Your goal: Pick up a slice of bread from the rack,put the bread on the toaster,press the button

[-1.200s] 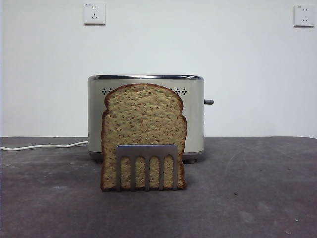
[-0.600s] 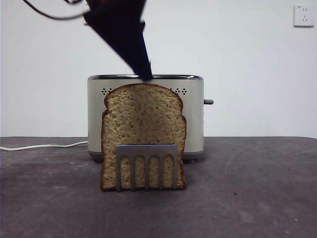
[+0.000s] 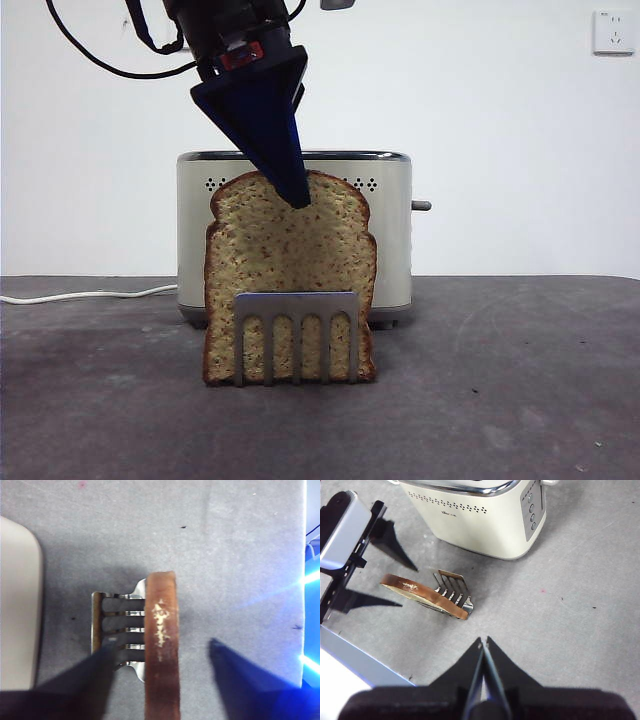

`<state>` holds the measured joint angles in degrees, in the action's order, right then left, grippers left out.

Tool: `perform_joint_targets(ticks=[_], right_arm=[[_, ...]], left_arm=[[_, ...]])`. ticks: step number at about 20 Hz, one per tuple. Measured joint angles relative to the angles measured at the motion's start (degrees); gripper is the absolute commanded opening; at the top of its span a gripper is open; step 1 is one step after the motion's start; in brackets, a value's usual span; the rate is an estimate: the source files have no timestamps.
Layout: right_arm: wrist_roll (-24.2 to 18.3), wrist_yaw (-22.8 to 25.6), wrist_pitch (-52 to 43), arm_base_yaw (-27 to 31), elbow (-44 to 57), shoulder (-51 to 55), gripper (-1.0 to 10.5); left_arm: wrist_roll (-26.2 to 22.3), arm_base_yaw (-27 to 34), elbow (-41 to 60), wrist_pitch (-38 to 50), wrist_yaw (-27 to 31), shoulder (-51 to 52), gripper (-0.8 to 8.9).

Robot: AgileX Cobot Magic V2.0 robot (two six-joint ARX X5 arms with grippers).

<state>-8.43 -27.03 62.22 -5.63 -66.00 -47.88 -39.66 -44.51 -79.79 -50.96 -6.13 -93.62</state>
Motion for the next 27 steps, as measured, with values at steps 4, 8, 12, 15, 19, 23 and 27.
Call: perform_joint_targets(ticks=[4,8,12,15,19,23,27], right_arm=[[0.0,0.0,0.0,0.0,0.0,0.0,-0.1],[0.0,0.0,0.0,0.0,0.0,-0.02,-0.1],[0.0,0.0,0.0,0.0,0.0,-0.02,-0.1],[0.0,0.0,0.0,0.0,0.0,-0.02,-0.1],[-0.11,0.0,0.0,0.0,0.0,-0.02,-0.1],[-0.17,0.0,0.0,0.0,0.0,-0.07,-0.1],[-0.17,0.0,0.0,0.0,0.0,-0.07,-0.1]], left_arm=[[0.0,-0.44,0.0,-0.42,-0.13,0.0,-0.12],[0.02,-0.46,0.0,-1.29,-2.4,0.0,-0.12],[0.02,-0.46,-0.02,-1.38,-2.38,0.0,-0.08],[0.02,-0.44,-1.44,-2.93,-2.27,-0.02,-0.08],[0.02,-0.46,-8.39,-6.84,-0.76,-0.02,-0.08],[0.02,-0.46,-18.12,-11.58,3.06,-0.02,-0.08],[-0.26,-0.44,-29.46,-12.28,10.23,-0.02,-0.08]])
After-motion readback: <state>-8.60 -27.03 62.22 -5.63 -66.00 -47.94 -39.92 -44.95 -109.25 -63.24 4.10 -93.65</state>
